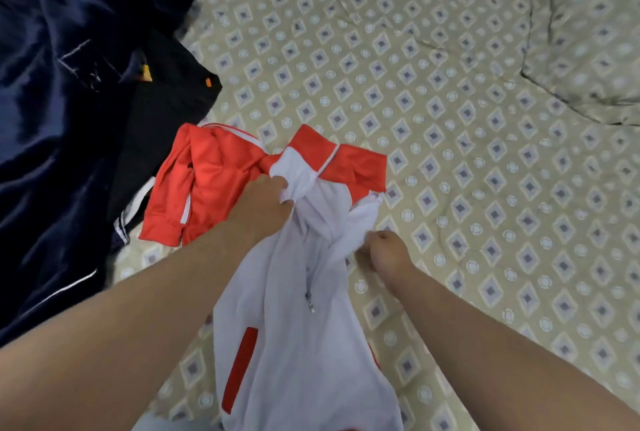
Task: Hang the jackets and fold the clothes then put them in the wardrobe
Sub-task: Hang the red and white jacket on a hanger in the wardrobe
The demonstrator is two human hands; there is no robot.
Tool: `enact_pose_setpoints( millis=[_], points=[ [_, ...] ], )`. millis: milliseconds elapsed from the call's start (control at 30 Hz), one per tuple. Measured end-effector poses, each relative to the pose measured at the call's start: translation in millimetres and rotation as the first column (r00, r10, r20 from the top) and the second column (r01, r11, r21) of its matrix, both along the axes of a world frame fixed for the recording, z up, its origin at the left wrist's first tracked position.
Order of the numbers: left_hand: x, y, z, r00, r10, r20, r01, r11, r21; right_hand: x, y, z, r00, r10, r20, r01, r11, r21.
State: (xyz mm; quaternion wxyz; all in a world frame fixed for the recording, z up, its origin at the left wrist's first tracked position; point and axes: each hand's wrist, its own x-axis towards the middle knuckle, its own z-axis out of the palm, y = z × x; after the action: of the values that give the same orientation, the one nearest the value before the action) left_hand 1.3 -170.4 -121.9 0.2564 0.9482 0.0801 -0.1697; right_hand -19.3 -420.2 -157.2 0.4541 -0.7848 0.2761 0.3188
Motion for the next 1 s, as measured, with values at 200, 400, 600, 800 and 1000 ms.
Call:
enact_pose_setpoints(
  millis=[200, 400, 600, 800, 1000],
  points=[
    [56, 15, -34, 0.987, -0.156, 0.041, 0.155, 0.987, 0.032, 60, 24, -14, 0.911, -0.405, 0.074, 0.396, 0.911, 0.114],
    [72, 45, -51, 0.992, -0.001, -0.128, -0.023, 0.982, -0.187, 67, 66, 5, 0.828, -0.533, 0.172, 0.459, 0.822, 0.336],
    [48, 72, -47, 0.901, 0.281, -0.331, -0.429, 0.696, -0.575, 47, 136, 28, 0.873, -0.023, 0.487, -0.129, 0.952, 0.277],
    [39, 82, -40, 0.783, 0.361, -0.506, -0.618, 0.541, -0.57, 54, 152, 33, 0.965, -0.263, 0.012, 0.218, 0.821, 0.527],
    [30, 85, -34, 0.781, 0.439, -0.443, -0.624, 0.543, -0.562, 75, 112, 38, 0.687, -0.675, 0.269, 0.6, 0.736, 0.314]
  ],
)
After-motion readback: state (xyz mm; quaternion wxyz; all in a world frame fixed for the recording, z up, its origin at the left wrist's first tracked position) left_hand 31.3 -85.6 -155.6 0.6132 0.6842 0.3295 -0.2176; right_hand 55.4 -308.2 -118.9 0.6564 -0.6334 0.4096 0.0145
